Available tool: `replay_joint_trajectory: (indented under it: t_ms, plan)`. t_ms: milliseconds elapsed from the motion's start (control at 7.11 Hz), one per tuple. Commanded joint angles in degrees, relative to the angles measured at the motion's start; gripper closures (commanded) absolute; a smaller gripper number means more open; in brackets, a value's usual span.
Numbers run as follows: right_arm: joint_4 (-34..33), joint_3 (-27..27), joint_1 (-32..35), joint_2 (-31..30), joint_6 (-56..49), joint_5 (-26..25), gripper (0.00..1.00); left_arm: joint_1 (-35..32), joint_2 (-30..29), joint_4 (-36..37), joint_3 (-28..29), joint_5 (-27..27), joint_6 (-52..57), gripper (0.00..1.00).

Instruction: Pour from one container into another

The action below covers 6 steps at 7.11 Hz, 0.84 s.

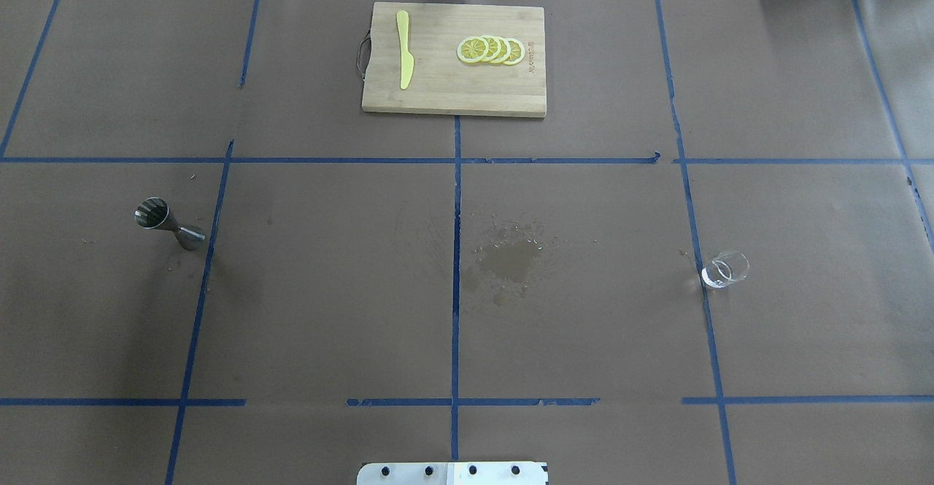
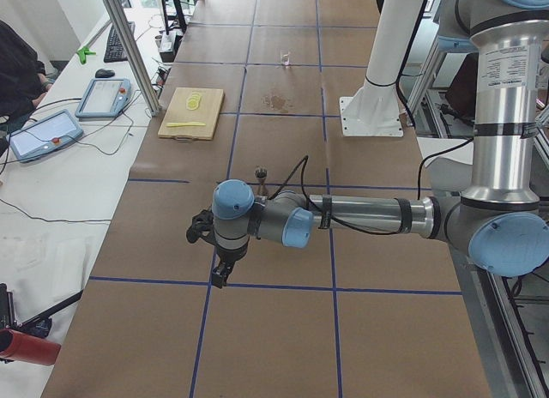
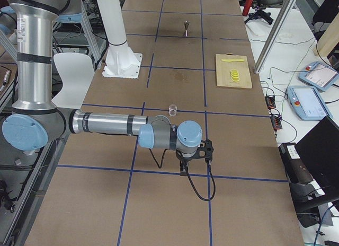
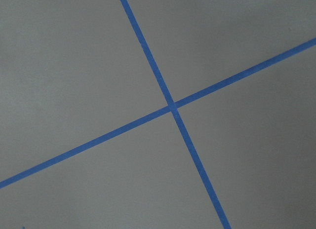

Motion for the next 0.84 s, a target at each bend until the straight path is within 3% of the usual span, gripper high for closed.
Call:
replay_joint_trajectory:
  t_ms: [0,281,563,704]
  plan:
    - [0.0,0.2,0.0,0.3,2.9,0.3,0.0,0.0,0.2,-0.1,-0.7,0.0,-10.3,0.0]
    - [0.0,0.4,0.0,0.4,3.0,0.3,0.0,0.1,0.1,-1.1,-0.2,-0.2,-14.1,0.0]
    - [0.0,0.8,0.0,0.4,3.2,0.3,0.0,0.1,0.3,-4.0,0.8,-6.1,-20.0,0.0]
    - [0.0,0.8,0.2,0.3,3.2,0.3,0.0,0.1,0.3,-4.2,0.9,-6.2,-19.9,0.0]
